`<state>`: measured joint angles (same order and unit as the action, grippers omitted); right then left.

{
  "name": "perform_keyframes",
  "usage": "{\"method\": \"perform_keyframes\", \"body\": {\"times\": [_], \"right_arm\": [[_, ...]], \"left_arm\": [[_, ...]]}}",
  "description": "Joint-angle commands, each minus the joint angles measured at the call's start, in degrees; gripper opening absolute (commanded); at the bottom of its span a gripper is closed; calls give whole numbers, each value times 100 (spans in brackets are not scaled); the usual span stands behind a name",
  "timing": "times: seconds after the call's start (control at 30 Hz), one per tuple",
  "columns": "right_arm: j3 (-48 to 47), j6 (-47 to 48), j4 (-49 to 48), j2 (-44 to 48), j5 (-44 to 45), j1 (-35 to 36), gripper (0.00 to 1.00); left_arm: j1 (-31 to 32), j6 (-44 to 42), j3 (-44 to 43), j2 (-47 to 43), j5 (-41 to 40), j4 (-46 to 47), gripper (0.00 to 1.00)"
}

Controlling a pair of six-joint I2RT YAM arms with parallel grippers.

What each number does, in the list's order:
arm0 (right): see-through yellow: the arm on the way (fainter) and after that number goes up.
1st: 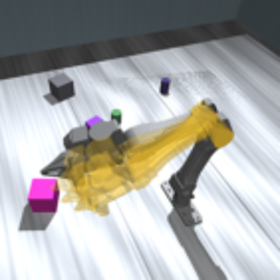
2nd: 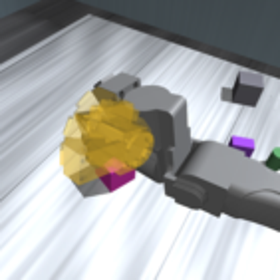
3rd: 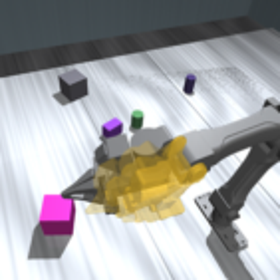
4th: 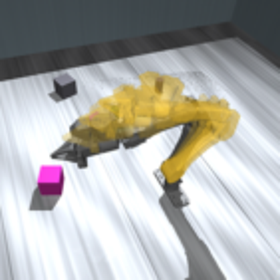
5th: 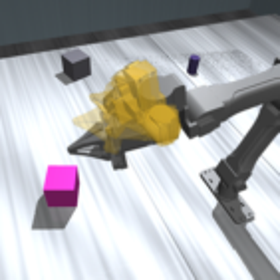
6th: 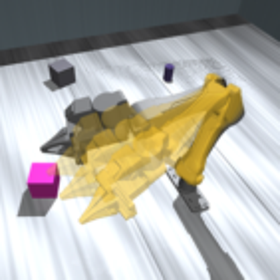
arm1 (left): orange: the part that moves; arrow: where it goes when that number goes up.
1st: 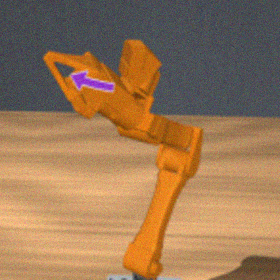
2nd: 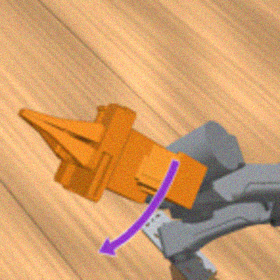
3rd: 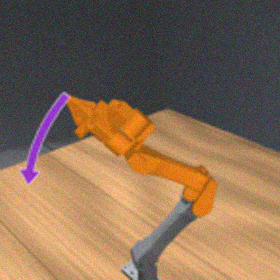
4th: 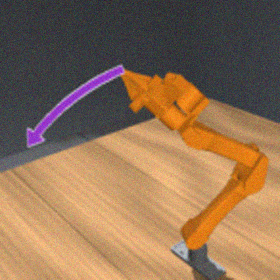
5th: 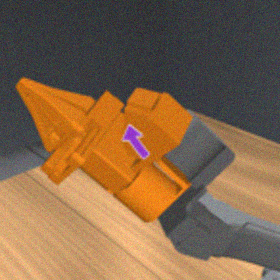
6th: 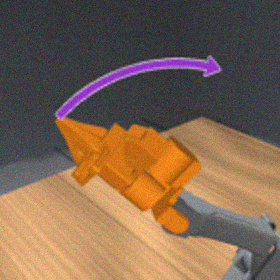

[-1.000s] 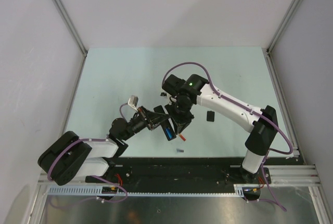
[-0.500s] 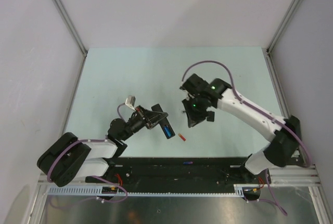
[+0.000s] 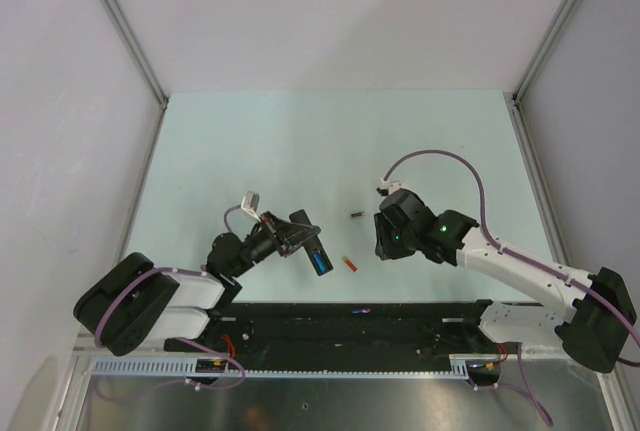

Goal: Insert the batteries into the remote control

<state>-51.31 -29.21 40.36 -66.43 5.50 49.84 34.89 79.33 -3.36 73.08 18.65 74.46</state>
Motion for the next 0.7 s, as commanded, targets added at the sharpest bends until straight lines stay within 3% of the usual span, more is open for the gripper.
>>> {"method": "perform_keyframes", "body": {"times": [0.0, 0.23, 0.33, 0.37, 0.43, 0.67], "right_arm": [[673, -436, -1378, 262, 357, -246, 37], [868, -663, -2549, 630, -1005, -431, 43], [1095, -1278, -3164, 886, -1945, -703, 58], [1158, -1437, -3522, 1026, -2356, -756, 70], [1289, -1850, -3876, 1089, -2919, -871, 75], [1316, -1974, -4816, 773, -3924, -748, 80]], "left_arm": [[-35, -225, 186, -127, -20, 1546, 3], [-70, 118, -121, 4, 463, 1546, 0], [-97, 153, -367, 153, 744, 1563, 0], [-97, 153, -411, 171, 823, 1563, 0], [-106, 162, -569, 215, 903, 1581, 0], [-106, 328, -1079, 391, 1290, 1686, 0]]}}
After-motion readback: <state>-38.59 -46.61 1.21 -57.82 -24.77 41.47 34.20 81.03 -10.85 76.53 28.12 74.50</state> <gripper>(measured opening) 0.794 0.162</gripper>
